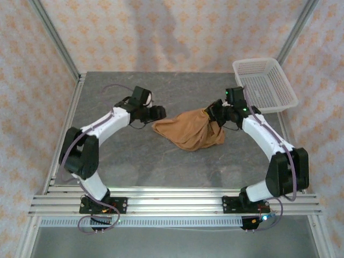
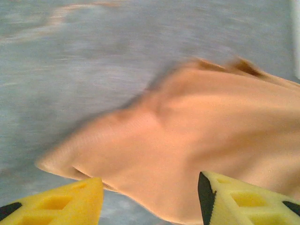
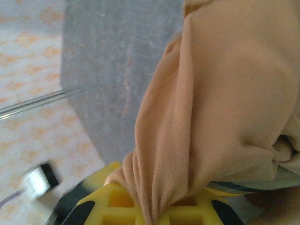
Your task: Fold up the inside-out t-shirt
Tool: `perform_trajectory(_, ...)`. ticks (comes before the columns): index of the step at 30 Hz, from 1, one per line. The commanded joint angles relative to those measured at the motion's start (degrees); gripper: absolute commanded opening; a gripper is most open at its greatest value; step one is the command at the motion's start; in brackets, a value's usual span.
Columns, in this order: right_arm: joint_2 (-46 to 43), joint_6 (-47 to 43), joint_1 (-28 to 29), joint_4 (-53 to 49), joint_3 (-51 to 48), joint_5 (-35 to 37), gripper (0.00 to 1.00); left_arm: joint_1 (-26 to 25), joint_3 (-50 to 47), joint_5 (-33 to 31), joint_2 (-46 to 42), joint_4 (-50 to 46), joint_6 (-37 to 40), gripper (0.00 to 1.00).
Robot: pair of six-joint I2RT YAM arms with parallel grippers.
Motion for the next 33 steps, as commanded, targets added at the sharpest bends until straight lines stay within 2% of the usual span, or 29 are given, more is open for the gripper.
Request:
perform_trajectory(1,0.4,-0.3,-0.3,3.2,0.7,0.2,0.0,-4.6,-3.6,0.0,-4.1,7.3,5.1,0.6)
perform_trajectory(5,0.7,0.4,-0.2,3.6,0.4,0.2,0.0,-10.6,-6.3,1.0,-4.7,15.4,5.6,0.64)
perform_trajectory(9,0.8,0.6,-0.2,3.3,0.7,0.5,0.0,-16.1,-5.6,-0.5,-1.5,21.1,6.1,0.71)
perform_trajectory(11,0.6,0.5,-0.1,3.1,0.8,0.6,0.0,-17.8,-4.4,-1.2,0.5,23.3,5.4,0.73)
perform_trajectory(15,0.5,0.6,0.2,2.9,0.6,1.0,0.0,-20.8,0.0,-4.1,5.9,25.6,3.7,0.89)
perform_trajectory(19,0.7,0.6,0.2,3.0,0.1,1.0,0.0,-22.1,5.5,-6.3,11.4,25.5,1.9,0.91)
perform_trajectory(20,0.8,0.5,0.2,2.9,0.0,0.9,0.0,-22.0,6.6,-6.8,12.6,25.3,1.6,0.87)
perform_trajectory(21,0.8,0.2,0.2,2.6,0.0,1.0,0.0,-21.9,8.0,-7.1,13.3,24.3,1.6,0.79)
perform_trajectory(22,0.8,-0.1,0.2,2.2,0.0,1.2,0.0,-21.6,9.2,-6.9,13.4,23.3,1.7,0.66)
perform_trajectory(23,0.9,-0.5,0.1,1.9,0.0,1.3,0.0,-21.2,10.5,-6.4,14.9,21.8,1.6,0.45)
perform_trajectory(24,0.9,-1.0,-0.1,1.5,0.0,1.4,0.0,-20.8,11.7,-6.5,15.1,20.1,1.3,0.18)
perform_trajectory(25,1.1,-1.4,-0.2,1.1,-0.1,1.6,0.0,-20.5,12.7,-6.7,14.9,18.3,1.3,0.0)
perform_trajectory(33,3.9,-9.9,-2.8,-6.4,2.1,5.4,0.0,-19.2,15.9,-3.2,5.4,7.7,3.7,0.0)
